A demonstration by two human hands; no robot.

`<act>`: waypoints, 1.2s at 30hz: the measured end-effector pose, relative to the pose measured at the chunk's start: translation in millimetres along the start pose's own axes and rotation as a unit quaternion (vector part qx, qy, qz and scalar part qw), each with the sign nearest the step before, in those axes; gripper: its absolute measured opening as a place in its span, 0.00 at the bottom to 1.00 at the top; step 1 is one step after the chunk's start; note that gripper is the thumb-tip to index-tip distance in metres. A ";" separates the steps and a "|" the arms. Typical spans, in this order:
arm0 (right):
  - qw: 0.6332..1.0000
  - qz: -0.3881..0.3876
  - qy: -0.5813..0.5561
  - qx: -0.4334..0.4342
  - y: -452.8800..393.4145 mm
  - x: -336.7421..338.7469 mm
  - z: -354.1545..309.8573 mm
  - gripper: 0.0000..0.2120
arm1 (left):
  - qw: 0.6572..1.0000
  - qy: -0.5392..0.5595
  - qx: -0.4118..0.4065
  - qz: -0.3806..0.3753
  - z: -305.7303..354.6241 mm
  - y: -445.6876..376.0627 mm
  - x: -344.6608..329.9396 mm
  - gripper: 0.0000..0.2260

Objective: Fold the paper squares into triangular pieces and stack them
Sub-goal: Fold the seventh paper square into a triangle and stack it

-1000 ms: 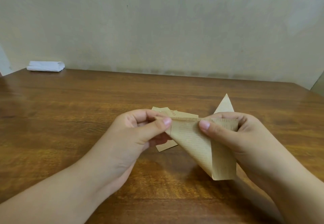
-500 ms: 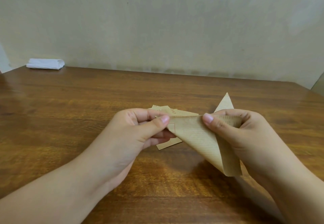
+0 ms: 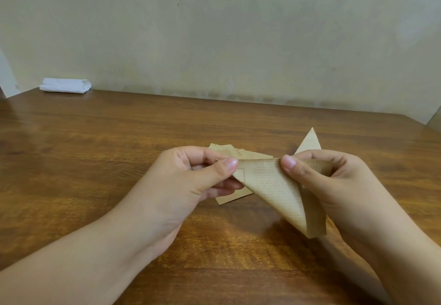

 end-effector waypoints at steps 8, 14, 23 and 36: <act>1.000 0.001 0.001 0.018 -1.0 1.5 -2.4 0.15 | 0.999 -0.010 0.013 -0.034 1.3 1.7 -5.0 0.11; 1.000 0.009 0.000 0.028 -1.4 1.0 -3.5 0.14 | 1.000 0.001 0.009 -0.027 0.3 1.7 -5.5 0.12; 0.999 0.018 0.003 0.036 -1.7 2.1 -3.3 0.16 | 1.000 -0.025 -0.003 0.017 2.4 0.9 2.0 0.08; 0.999 0.028 0.013 0.042 -1.5 4.8 -5.2 0.16 | 1.000 -0.007 0.015 -0.018 4.8 3.4 -2.5 0.08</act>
Point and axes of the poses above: each hand's wrist, its own y-axis away from the middle knuckle, its own x-axis out of the back of the hand, z = x × y, the point moved 6 cm from there along -y, towards the middle knuckle, and after that the axes turned 6 degrees about y, right-handed, at the moved point
